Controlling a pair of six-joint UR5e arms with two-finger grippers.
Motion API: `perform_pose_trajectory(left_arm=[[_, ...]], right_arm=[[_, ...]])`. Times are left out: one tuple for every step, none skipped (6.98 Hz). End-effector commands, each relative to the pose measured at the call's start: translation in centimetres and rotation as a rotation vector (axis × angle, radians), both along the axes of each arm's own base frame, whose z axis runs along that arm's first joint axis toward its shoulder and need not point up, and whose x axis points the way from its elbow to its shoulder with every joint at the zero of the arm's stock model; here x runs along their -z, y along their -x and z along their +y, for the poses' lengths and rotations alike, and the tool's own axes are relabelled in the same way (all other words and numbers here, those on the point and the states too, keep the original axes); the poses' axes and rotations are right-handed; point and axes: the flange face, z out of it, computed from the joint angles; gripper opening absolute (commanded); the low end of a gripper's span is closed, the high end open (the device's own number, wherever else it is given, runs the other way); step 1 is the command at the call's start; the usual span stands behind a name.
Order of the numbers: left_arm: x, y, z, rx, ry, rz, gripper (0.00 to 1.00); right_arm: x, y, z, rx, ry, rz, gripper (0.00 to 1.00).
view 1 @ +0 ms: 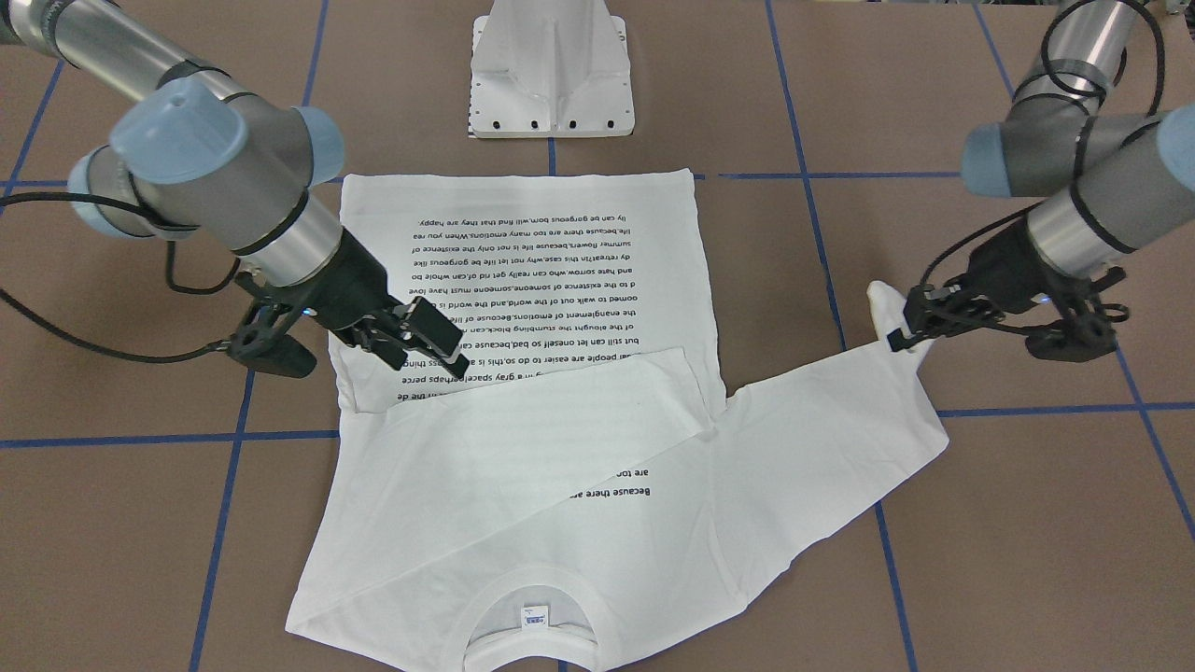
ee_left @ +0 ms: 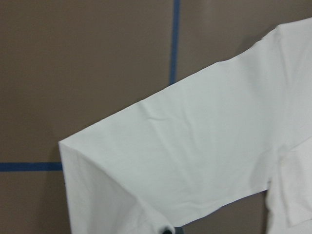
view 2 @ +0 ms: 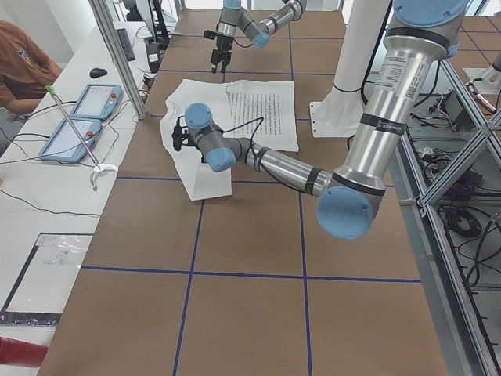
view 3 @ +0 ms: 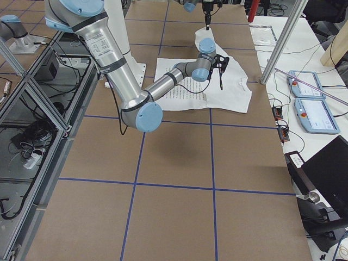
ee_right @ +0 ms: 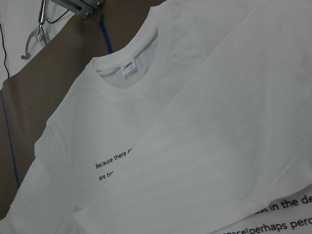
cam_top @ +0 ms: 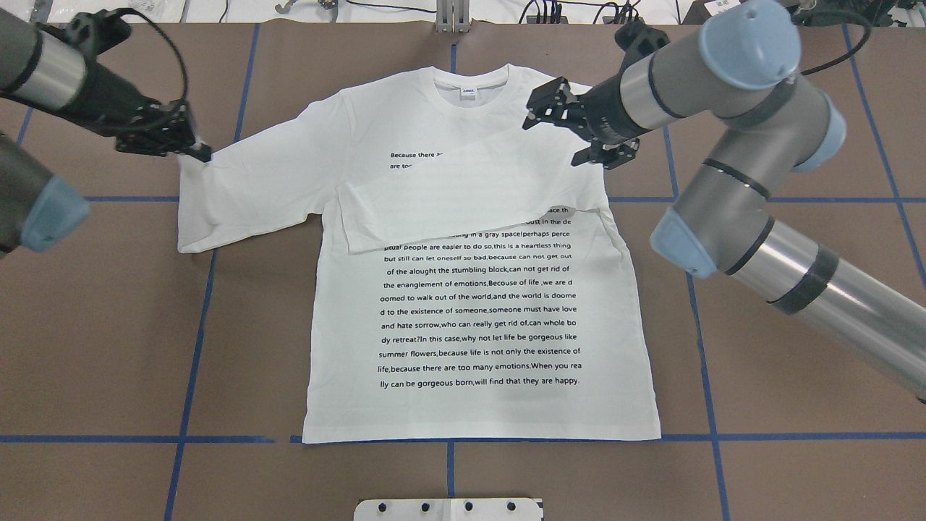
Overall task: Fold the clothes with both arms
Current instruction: 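Fold the other sleeve across the chest with the left gripper while the right gripper withdraws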
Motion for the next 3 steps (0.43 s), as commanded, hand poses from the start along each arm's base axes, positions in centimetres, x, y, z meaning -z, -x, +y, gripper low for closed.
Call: perform_pose_trajectory(left_arm=[[14.8,-10.0,2.1,0.031,0.128,0.128,0.0],[19.8,-14.9,2.3,0.082,0.148,0.154,0.0],[25.2,-20.2,1.5,0.139,0.163,0.169,0.0]], right_arm=[[-7.8,-8.0,-0.3,0.051,-0.039,0.063,0.99],[-11.6,-11.4,0.5,0.068,-0.066,0.101,0.99],[-14.4,-14.0,1.4,0.085,-0.091,0.132,0.99]])
